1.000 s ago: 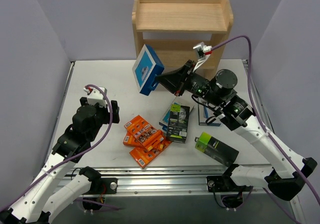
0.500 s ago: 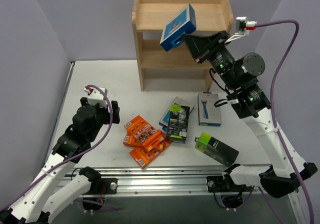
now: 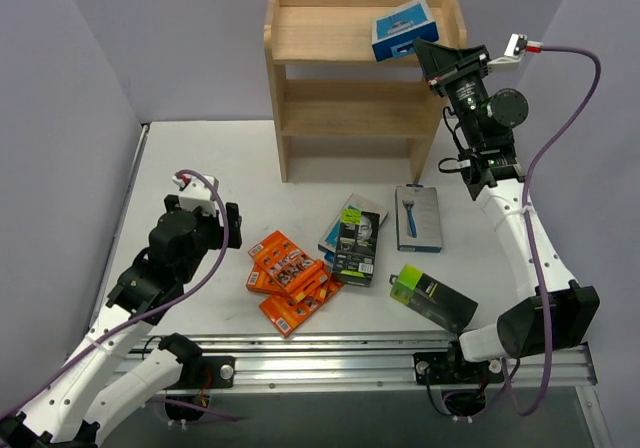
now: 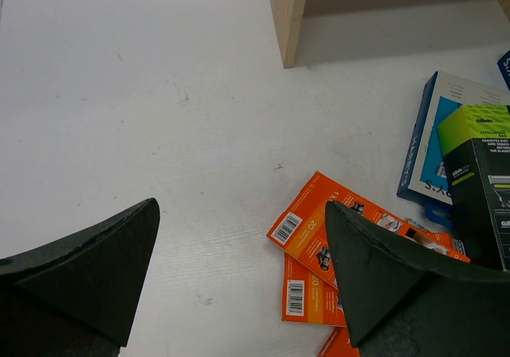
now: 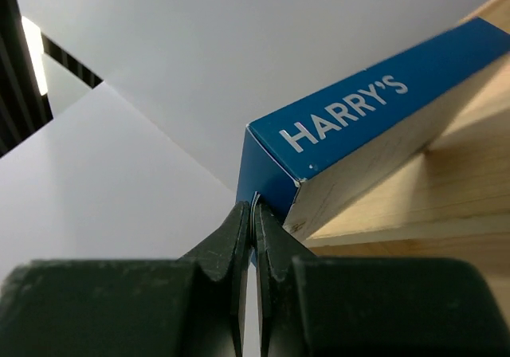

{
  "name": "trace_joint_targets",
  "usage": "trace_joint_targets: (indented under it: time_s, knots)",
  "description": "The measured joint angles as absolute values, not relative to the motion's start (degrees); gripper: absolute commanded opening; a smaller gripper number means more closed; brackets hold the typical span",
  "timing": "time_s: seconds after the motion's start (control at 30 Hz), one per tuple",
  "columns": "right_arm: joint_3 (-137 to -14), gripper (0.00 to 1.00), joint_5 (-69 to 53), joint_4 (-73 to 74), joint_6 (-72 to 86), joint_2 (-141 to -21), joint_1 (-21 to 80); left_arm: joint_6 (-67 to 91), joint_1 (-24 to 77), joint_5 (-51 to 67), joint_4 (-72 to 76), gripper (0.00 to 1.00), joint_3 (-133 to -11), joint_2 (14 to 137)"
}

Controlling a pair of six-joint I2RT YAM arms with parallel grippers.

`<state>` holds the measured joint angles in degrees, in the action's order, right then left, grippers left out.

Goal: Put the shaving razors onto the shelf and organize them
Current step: Place the shaving razor onto shelf

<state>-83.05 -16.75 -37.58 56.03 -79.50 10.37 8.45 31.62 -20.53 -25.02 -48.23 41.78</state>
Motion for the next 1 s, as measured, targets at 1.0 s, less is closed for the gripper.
trace_joint_targets:
  time_s: [1.0]
  knots:
    - [-75.4, 0.00, 0.8, -32.3, 72.7, -82.4, 8.1, 8.4, 31.8, -20.6, -25.0, 0.94, -48.2, 42.2]
